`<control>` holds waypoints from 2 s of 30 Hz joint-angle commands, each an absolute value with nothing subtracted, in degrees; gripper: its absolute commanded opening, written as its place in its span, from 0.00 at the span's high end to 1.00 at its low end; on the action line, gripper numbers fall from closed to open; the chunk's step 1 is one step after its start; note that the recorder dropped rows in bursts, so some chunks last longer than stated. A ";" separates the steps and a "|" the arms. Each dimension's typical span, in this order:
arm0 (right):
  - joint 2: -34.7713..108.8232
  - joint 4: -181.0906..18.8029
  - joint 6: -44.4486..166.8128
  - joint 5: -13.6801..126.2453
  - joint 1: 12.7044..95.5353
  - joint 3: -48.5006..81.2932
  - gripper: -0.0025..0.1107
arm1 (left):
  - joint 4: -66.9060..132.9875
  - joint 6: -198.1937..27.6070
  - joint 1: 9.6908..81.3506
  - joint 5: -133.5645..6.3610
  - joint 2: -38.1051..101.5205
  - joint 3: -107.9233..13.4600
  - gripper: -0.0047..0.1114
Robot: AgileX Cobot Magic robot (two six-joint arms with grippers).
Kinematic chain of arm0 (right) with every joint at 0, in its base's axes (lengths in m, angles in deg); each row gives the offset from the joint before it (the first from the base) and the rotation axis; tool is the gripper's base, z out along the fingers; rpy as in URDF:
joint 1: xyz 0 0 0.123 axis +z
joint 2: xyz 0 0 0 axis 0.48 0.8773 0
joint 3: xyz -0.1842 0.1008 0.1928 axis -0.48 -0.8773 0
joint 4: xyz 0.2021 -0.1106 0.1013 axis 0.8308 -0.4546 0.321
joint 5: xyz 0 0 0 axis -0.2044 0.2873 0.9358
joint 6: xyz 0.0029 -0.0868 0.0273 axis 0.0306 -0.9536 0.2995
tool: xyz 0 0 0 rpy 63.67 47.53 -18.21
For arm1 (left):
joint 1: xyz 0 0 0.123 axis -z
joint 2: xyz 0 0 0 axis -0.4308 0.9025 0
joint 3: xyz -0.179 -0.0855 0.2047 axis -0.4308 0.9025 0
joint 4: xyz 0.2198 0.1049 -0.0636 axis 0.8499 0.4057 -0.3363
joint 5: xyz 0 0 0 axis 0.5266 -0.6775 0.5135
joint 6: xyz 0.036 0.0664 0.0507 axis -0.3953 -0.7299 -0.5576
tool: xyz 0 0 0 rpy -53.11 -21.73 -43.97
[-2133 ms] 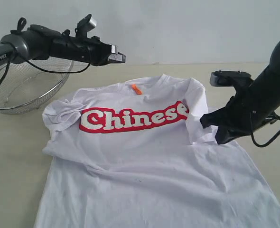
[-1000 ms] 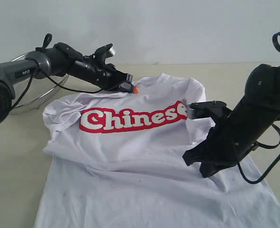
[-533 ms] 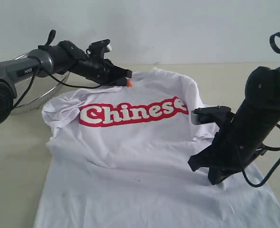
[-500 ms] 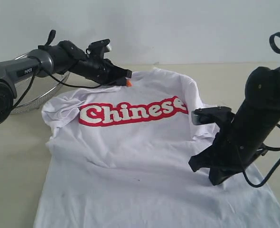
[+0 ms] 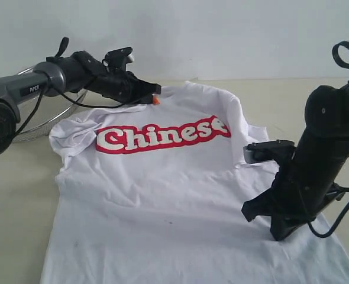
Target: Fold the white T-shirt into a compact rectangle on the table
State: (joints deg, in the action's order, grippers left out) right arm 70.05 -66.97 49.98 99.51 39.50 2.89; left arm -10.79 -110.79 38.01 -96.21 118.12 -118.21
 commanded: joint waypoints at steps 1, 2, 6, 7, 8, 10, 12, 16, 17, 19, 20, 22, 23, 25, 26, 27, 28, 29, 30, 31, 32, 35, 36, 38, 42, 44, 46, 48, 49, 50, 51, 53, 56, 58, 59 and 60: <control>69.62 -67.89 49.21 97.45 39.58 2.81 0.98 | -15.70 -118.20 37.27 -96.38 119.23 -120.87 0.92; 68.98 -67.89 49.21 96.16 39.58 2.81 0.98 | -16.91 -119.63 37.27 -97.09 118.99 -121.98 0.92; 63.01 -67.89 49.51 88.79 39.58 2.92 0.98 | -10.42 -118.85 36.58 -99.66 114.67 -123.91 0.92; 61.92 -67.89 50.01 87.05 39.47 3.02 0.98 | -8.29 -116.70 36.33 -101.60 114.00 -123.91 0.92; 61.17 -68.03 50.06 84.87 39.33 3.12 0.98 | -6.60 -114.52 36.01 -104.09 113.43 -123.91 0.92; 60.39 -68.34 50.43 81.61 38.19 3.99 0.98 | -0.91 -111.17 35.90 -109.66 112.08 -123.91 0.92; 60.96 -69.92 50.43 81.49 34.52 7.81 0.98 | 6.18 -109.95 35.90 -118.97 109.65 -123.91 0.92; 63.39 -69.93 48.16 83.88 26.25 15.48 0.98 | 7.17 -109.95 35.78 -133.56 105.75 -123.91 0.92; 64.75 -69.81 47.31 86.33 24.22 18.26 0.98 | 6.98 -108.82 35.78 -133.56 104.85 -123.91 0.92; 69.04 -65.59 41.17 93.99 20.45 25.24 0.98 | 5.71 -104.04 35.78 -133.56 101.39 -119.66 0.92; 70.60 -62.88 37.80 96.71 19.55 27.21 0.98 | 4.93 -104.52 35.90 -133.56 100.48 -118.32 0.92; 74.72 -52.37 27.60 103.72 17.65 31.94 0.98 | 3.15 -106.48 36.01 -133.56 96.79 -112.87 0.92; 76.86 -47.90 23.00 106.70 17.07 33.88 0.98 | 2.77 -107.03 36.01 -133.56 94.68 -110.05 0.92; 78.95 -44.72 20.78 110.28 16.94 36.02 0.98 | 2.91 -107.26 36.01 -133.56 90.90 -106.34 0.92; 80.02 -43.71 20.64 112.09 16.94 36.99 0.98 | 2.91 -107.26 36.01 -132.32 89.08 -104.41 0.92; 80.86 -42.95 19.62 113.41 16.94 37.85 0.98 | 2.91 -107.26 36.01 -130.62 87.13 -102.77 0.92; 81.78 -42.16 18.54 114.71 16.94 38.34 0.98 | 2.91 -107.26 36.01 -128.23 83.98 -100.15 0.92; 82.60 -41.81 17.92 115.48 16.94 38.45 0.98 | 2.91 -107.26 36.01 -126.45 81.74 -98.16 0.92; 83.12 -41.54 17.51 115.48 16.94 38.45 0.98 | 2.91 -107.26 36.01 -124.33 78.86 -95.93 0.92; 83.79 -41.54 17.44 115.59 16.94 38.45 0.98 | 3.02 -107.26 36.01 -122.11 75.88 -92.05 0.92; 84.35 -41.54 17.33 115.70 16.94 38.45 0.98 | 3.44 -107.26 36.01 -119.33 72.86 -89.09 0.92; 85.37 -41.09 17.00 116.92 16.94 38.45 0.98 | 6.09 -104.30 36.01 -108.84 64.56 -75.88 0.92; 85.69 -40.51 16.38 117.44 16.94 38.45 0.98 | 5.85 -103.10 36.01 -104.21 62.08 -70.21 0.92; 85.81 -39.67 16.38 117.99 17.22 38.45 0.98 | 1.24 -103.78 36.27 -96.48 58.94 -58.47 0.92; 85.81 -38.58 16.51 120.29 17.38 38.45 0.89 | -21.91 -123.09 40.40 -86.08 59.00 -40.31 0.92; 85.81 -38.32 16.85 121.05 17.38 38.45 0.77 | -34.06 -135.08 43.36 -83.74 60.87 -35.70 0.92; 85.81 -38.15 19.20 121.02 17.38 38.45 0.62 | -44.17 -144.23 45.78 -83.35 63.26 -33.73 0.92; 85.81 -38.15 21.30 121.02 17.38 38.45 0.51 | -48.99 -147.23 47.35 -82.66 65.30 -33.56 0.92; 85.81 -38.15 21.32 120.90 17.38 38.45 0.49 | -50.71 -148.08 47.89 -82.42 66.32 -33.56 0.92; 85.81 -38.15 21.41 120.90 17.48 38.45 0.49 | -51.48 -148.90 48.08 -82.42 67.19 -33.67 0.92; 85.81 -38.15 21.41 120.78 17.62 38.45 0.50 | -51.70 -149.36 48.19 -82.54 67.78 -33.67 0.92; 85.86 -38.15 21.54 120.21 18.32 38.45 0.51 | -51.57 -149.51 48.19 -82.62 69.21 -33.67 0.92; 86.35 -38.95 21.79 118.98 19.43 38.45 0.52 | -51.57 -150.05 48.19 -82.49 70.44 -33.67 0.92; 87.13 -39.75 22.50 118.22 19.88 38.45 0.52 | -51.57 -150.05 48.19 -82.49 70.59 -33.57 0.92; 87.66 -40.18 23.03 117.69 20.01 38.45 0.52 | -51.57 -150.05 48.19 -82.49 70.59 -33.57 0.92; 88.31 -40.29 23.94 117.70 20.01 38.45 0.52 | -51.57 -150.05 48.19 -82.49 70.59 -33.57 0.92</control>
State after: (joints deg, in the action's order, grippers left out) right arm 86.99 -39.17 22.58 118.75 19.87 38.15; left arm -50.89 -149.46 47.76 -82.53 70.53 -33.88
